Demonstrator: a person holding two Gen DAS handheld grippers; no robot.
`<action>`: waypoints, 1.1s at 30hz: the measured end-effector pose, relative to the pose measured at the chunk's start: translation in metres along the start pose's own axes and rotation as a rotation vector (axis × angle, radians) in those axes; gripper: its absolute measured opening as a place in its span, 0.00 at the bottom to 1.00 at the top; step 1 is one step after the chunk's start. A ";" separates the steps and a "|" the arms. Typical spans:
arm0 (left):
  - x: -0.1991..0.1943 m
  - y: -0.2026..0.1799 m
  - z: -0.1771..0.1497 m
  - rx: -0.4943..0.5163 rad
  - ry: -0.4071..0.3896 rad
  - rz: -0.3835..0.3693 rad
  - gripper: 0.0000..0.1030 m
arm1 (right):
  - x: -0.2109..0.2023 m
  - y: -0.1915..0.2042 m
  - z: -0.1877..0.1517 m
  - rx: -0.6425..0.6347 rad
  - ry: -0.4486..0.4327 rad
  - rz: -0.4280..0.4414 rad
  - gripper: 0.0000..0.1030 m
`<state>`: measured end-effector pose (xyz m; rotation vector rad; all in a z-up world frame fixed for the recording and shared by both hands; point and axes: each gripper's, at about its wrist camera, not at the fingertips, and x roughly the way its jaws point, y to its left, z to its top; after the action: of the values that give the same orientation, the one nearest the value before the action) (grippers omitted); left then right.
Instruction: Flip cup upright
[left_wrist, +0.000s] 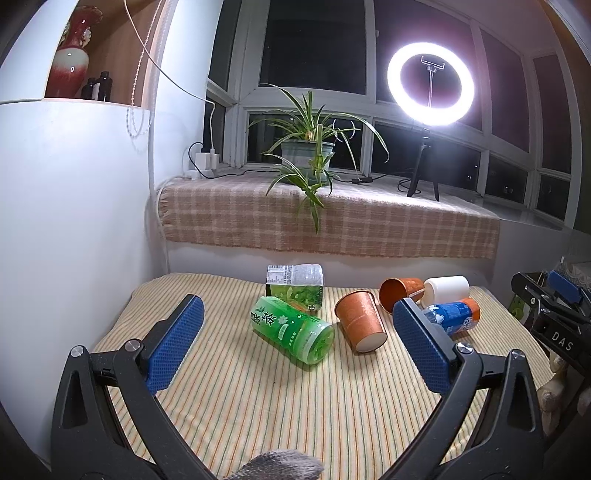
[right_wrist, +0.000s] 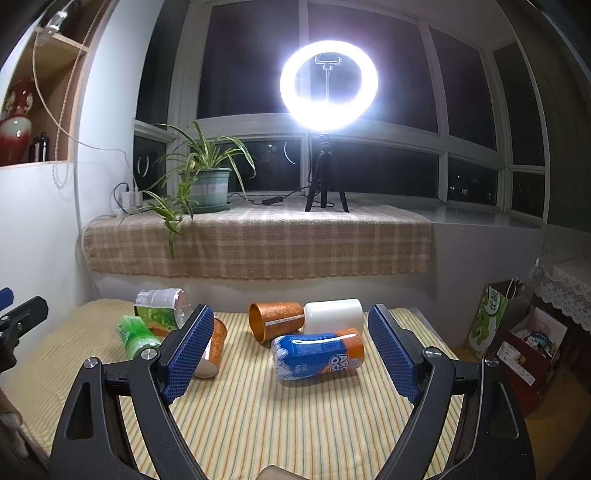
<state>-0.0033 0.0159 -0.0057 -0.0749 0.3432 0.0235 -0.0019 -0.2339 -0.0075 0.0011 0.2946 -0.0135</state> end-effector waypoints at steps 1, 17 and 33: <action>0.000 0.000 0.000 0.000 0.000 0.000 1.00 | 0.000 0.001 -0.001 -0.001 0.000 0.000 0.83; 0.001 0.002 -0.002 -0.003 0.003 0.000 1.00 | 0.003 0.006 0.000 -0.016 0.009 0.014 0.83; 0.003 0.011 -0.012 -0.008 0.009 0.002 1.00 | 0.004 0.008 -0.002 -0.017 0.016 0.019 0.83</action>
<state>-0.0052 0.0258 -0.0187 -0.0822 0.3518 0.0265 0.0015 -0.2256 -0.0109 -0.0124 0.3110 0.0081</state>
